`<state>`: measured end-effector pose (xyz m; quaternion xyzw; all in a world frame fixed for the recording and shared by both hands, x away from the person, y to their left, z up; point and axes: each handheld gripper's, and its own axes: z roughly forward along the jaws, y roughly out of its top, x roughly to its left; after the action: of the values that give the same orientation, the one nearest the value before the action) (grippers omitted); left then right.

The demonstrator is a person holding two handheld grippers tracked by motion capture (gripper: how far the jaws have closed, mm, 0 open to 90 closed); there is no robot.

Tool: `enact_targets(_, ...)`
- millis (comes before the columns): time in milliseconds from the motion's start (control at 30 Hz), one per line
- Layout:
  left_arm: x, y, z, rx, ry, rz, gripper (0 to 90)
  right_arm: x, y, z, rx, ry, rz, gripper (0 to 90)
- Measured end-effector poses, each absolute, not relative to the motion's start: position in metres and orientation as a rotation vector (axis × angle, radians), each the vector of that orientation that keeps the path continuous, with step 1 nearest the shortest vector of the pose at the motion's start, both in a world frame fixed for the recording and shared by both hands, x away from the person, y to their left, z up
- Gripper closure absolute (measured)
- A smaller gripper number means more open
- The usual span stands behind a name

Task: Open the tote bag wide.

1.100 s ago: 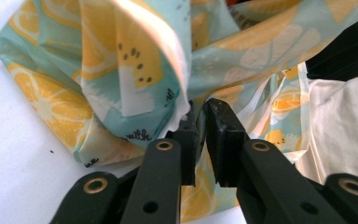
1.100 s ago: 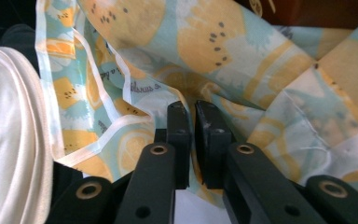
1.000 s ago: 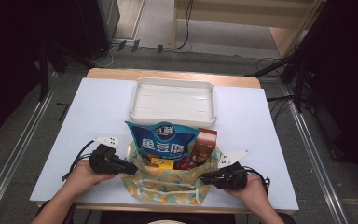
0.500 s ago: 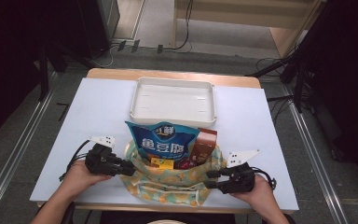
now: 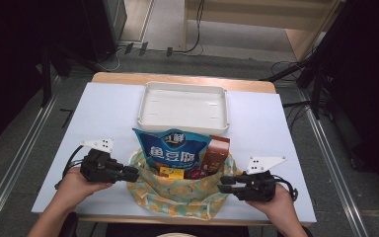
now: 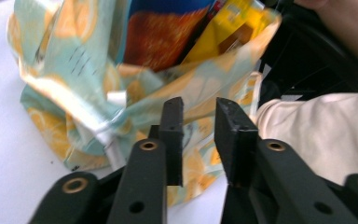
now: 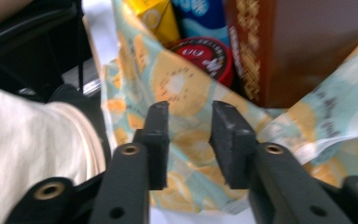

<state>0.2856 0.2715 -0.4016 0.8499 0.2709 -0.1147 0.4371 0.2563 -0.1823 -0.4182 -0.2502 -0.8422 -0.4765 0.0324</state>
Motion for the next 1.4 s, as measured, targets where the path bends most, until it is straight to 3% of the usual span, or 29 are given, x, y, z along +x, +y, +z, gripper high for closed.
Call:
enact_targets(133,0.283,0.267,-0.388,2.112,0.653,-0.252,85.0,0.257,-0.181,-0.412,-0.812,-2.565,-1.507,80.7)
enact_targets(333,0.287,0.254,-0.378,2.111,0.663,-0.236,87.2,0.262,-0.174,-0.407,-0.888,-2.538,-1.523,90.0)
enact_targets(800,0.294,0.231,-0.383,2.141,0.668,-0.245,89.0,0.267,-0.138,-0.403,-0.864,-2.601,-1.494,90.0)
enact_targets(1400,0.296,0.225,-0.404,2.143,0.700,-0.297,88.7,0.267,-0.124,-0.415,-0.848,-2.626,-1.500,90.0)
